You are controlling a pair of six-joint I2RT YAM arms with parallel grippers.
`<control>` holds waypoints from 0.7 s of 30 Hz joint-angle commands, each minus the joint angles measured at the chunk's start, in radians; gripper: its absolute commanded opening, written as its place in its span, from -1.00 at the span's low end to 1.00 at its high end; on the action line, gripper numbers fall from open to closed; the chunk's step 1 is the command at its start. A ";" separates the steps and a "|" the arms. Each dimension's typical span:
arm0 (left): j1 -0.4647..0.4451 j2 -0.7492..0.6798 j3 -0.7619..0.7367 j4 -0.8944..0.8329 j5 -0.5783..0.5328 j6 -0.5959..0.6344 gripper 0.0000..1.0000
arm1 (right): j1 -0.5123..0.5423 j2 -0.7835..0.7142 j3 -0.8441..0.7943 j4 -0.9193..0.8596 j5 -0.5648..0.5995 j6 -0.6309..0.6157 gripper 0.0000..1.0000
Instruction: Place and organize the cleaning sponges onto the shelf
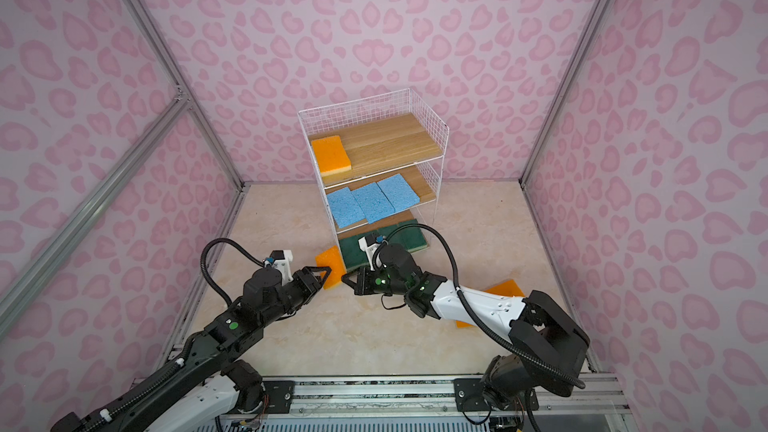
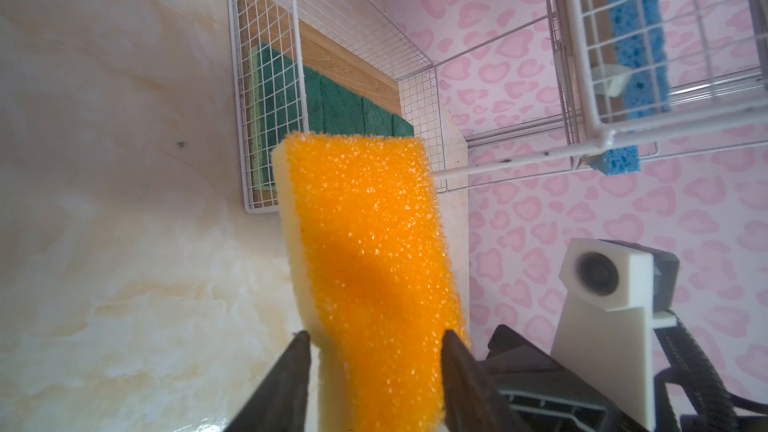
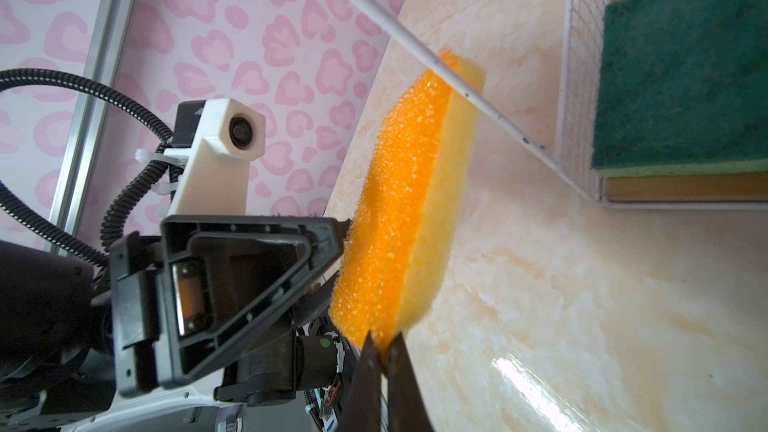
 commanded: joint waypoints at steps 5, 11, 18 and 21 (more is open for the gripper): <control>0.001 -0.066 0.008 -0.105 -0.068 0.086 0.83 | -0.002 -0.078 0.015 -0.178 0.018 -0.121 -1.00; 0.002 -0.095 0.007 -0.153 -0.092 0.112 0.86 | -0.028 -0.196 0.014 -0.333 -0.003 -0.193 -1.00; -0.004 -0.076 0.017 -0.159 -0.092 0.151 0.90 | -0.077 -0.402 0.024 -0.497 0.027 -0.247 -1.00; -0.026 -0.078 0.031 -0.161 -0.118 0.172 0.98 | -0.104 -0.459 0.057 -0.583 0.035 -0.273 -1.00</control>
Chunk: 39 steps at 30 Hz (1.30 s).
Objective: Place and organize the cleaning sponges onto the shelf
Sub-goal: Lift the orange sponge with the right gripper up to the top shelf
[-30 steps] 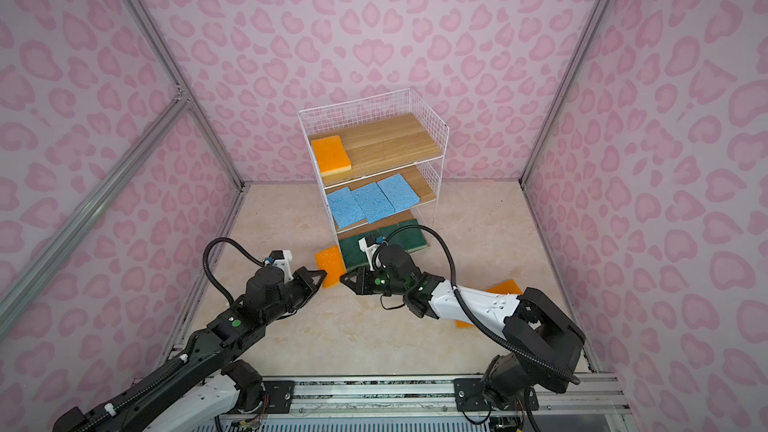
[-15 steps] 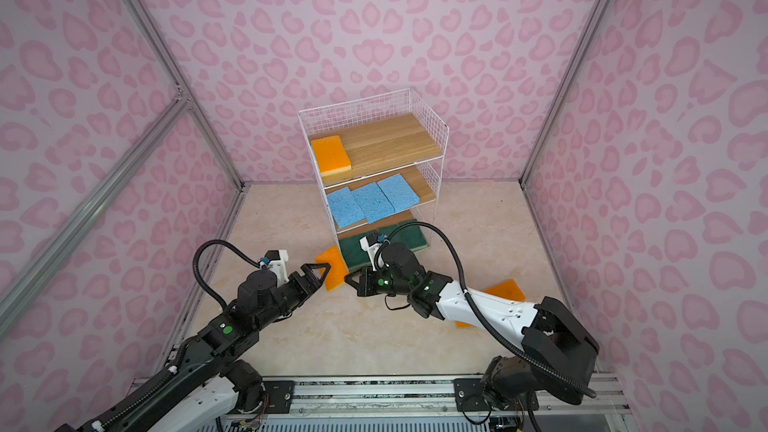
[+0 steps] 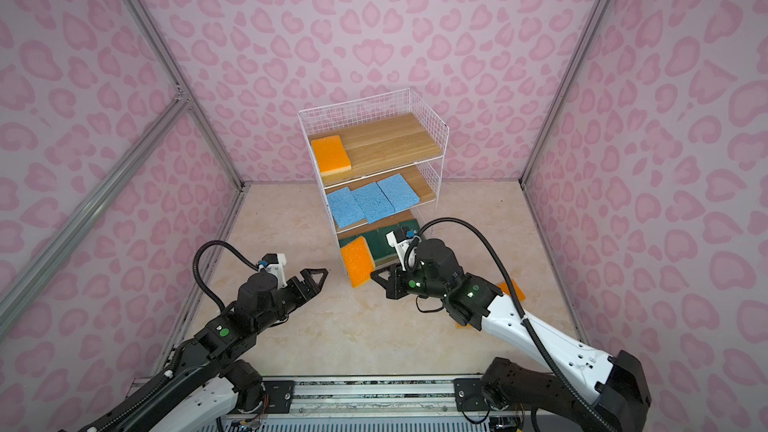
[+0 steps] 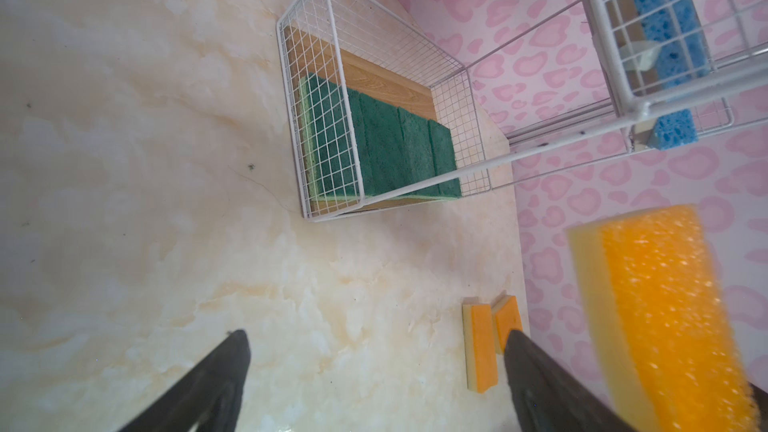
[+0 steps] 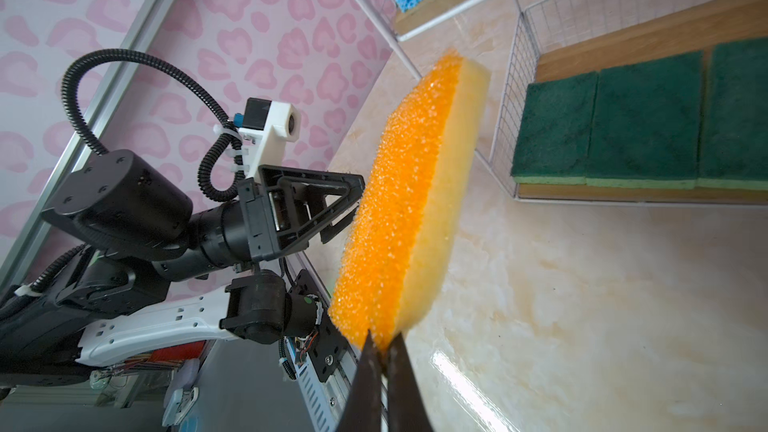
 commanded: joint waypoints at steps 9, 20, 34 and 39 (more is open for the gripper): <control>-0.033 0.045 0.066 -0.001 -0.054 0.077 0.98 | -0.132 -0.112 0.181 -0.270 -0.002 -0.103 -1.00; -0.034 0.063 0.103 -0.004 -0.062 0.125 0.96 | -0.188 0.034 0.563 -0.422 -0.051 -0.200 -1.00; -0.033 0.052 0.092 0.001 -0.071 0.168 0.96 | -0.294 0.383 1.116 -0.582 -0.124 -0.329 -1.00; -0.033 0.067 0.092 0.011 -0.069 0.187 0.96 | -0.346 0.485 1.261 -0.594 -0.148 -0.336 -1.00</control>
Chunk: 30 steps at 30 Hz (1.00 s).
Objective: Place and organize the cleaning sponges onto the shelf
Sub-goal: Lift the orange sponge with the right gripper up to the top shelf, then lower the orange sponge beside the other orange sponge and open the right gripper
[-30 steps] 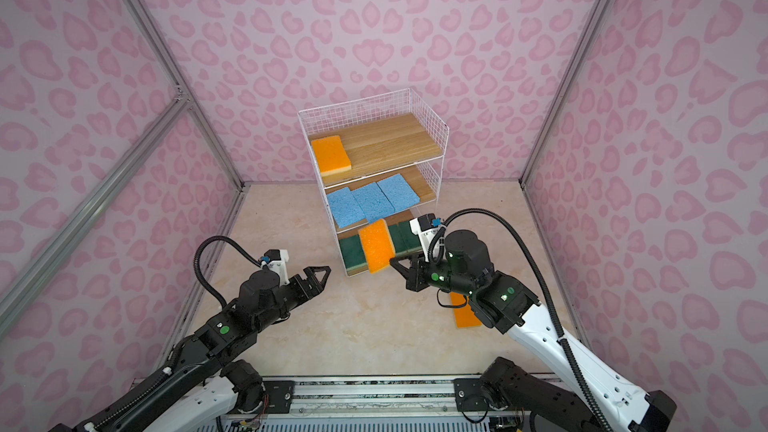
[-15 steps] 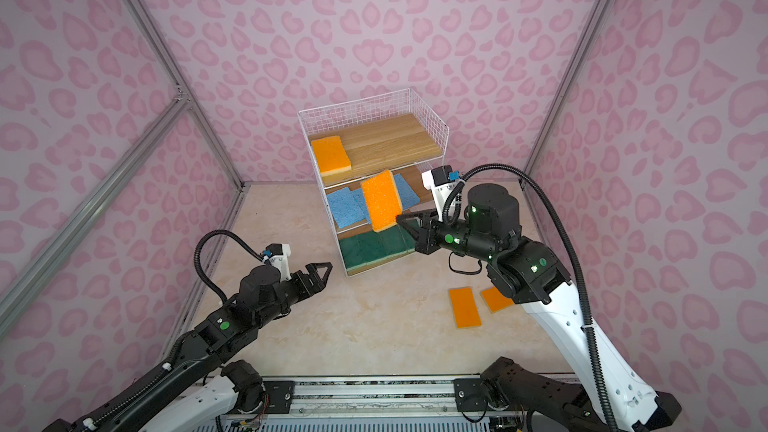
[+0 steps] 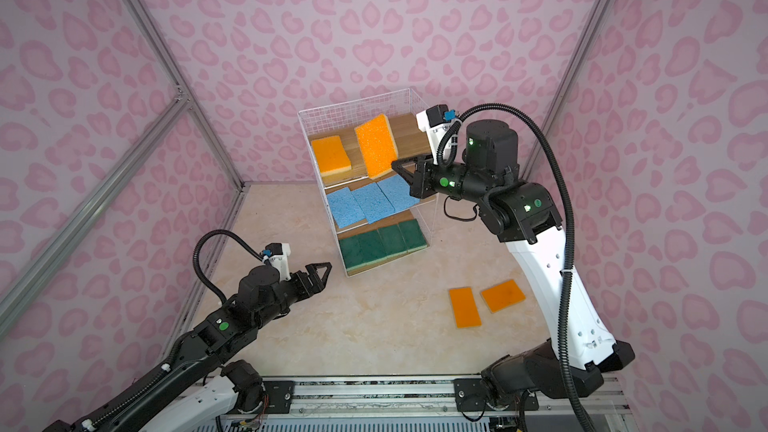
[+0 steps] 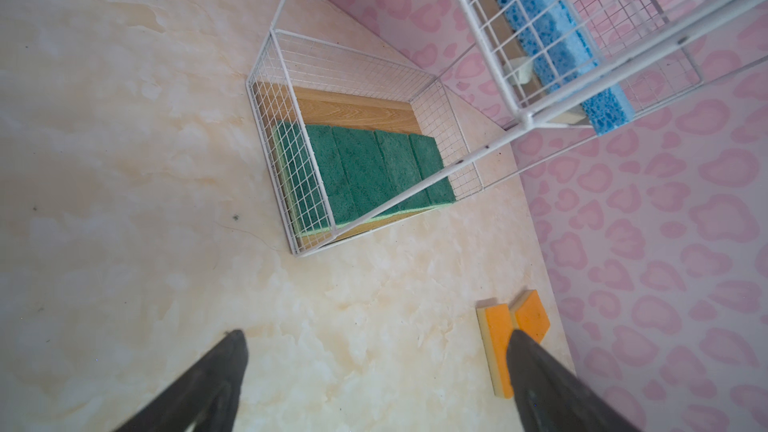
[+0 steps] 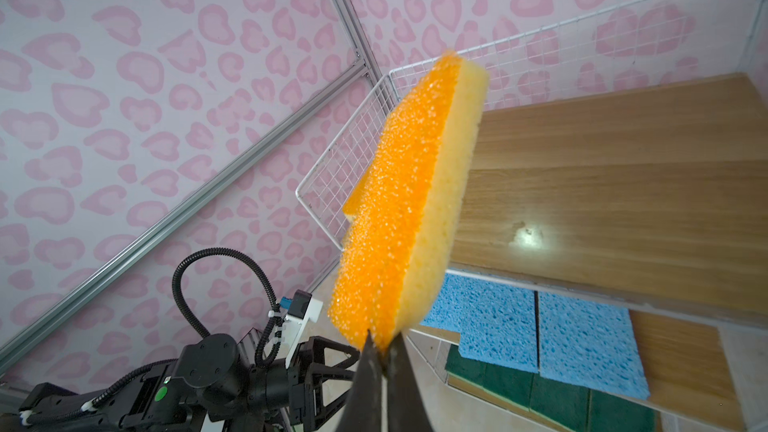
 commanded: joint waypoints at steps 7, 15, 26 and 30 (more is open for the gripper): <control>0.004 0.007 -0.001 0.016 -0.025 0.028 0.96 | -0.101 0.225 0.269 -0.024 -0.173 0.025 -1.00; 0.008 0.017 -0.006 0.021 -0.019 0.033 0.95 | -0.127 0.345 0.363 -0.042 -0.245 0.031 -1.00; 0.013 0.028 -0.027 0.036 -0.016 0.023 0.95 | -0.066 0.424 0.366 -0.086 -0.224 -0.005 -1.00; 0.016 0.017 -0.031 0.025 -0.025 0.023 0.96 | -0.057 0.438 0.366 -0.108 -0.206 -0.019 -1.00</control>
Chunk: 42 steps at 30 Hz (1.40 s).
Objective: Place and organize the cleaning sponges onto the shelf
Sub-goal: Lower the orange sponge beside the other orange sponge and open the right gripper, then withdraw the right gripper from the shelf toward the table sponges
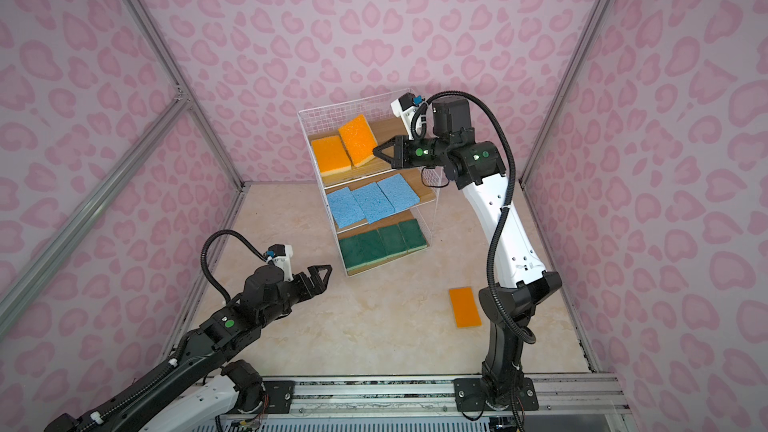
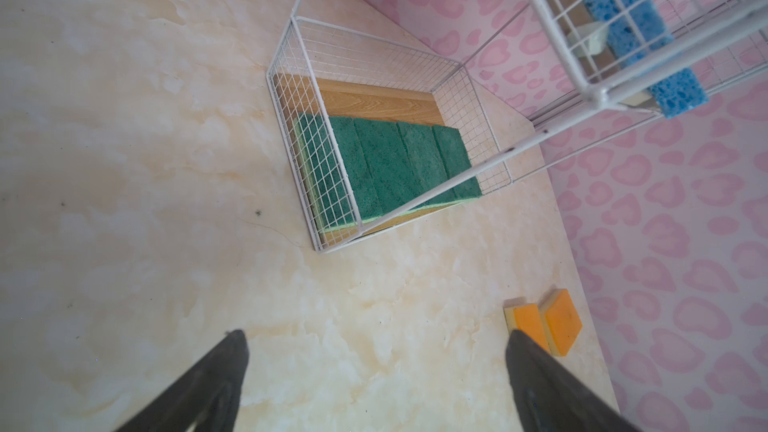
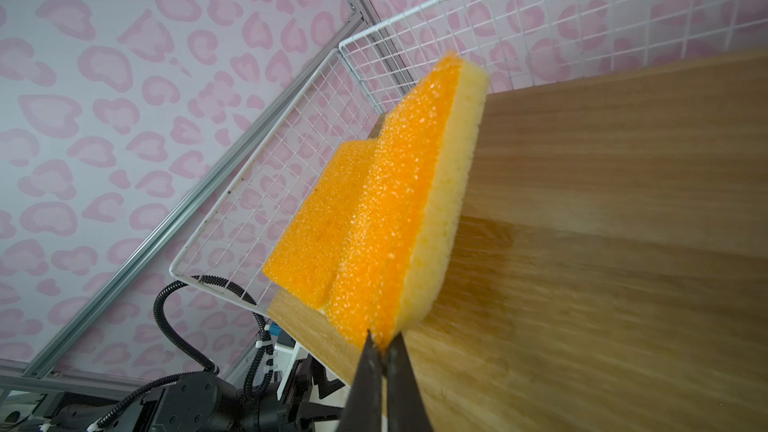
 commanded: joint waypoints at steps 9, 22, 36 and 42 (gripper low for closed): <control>0.009 -0.031 -0.010 0.011 -0.017 -0.001 0.96 | 0.003 0.016 0.005 -0.014 0.033 -0.025 -0.34; 0.012 -0.023 -0.010 0.010 -0.013 -0.004 0.96 | 0.003 0.011 0.002 -0.016 0.112 -0.038 -0.37; 0.014 -0.028 -0.004 -0.004 -0.007 0.033 0.96 | 0.016 -0.077 -0.081 0.015 0.191 -0.073 0.37; 0.012 -0.001 -0.013 -0.012 0.016 0.068 0.96 | 0.027 -0.271 -0.326 0.148 0.322 -0.056 0.49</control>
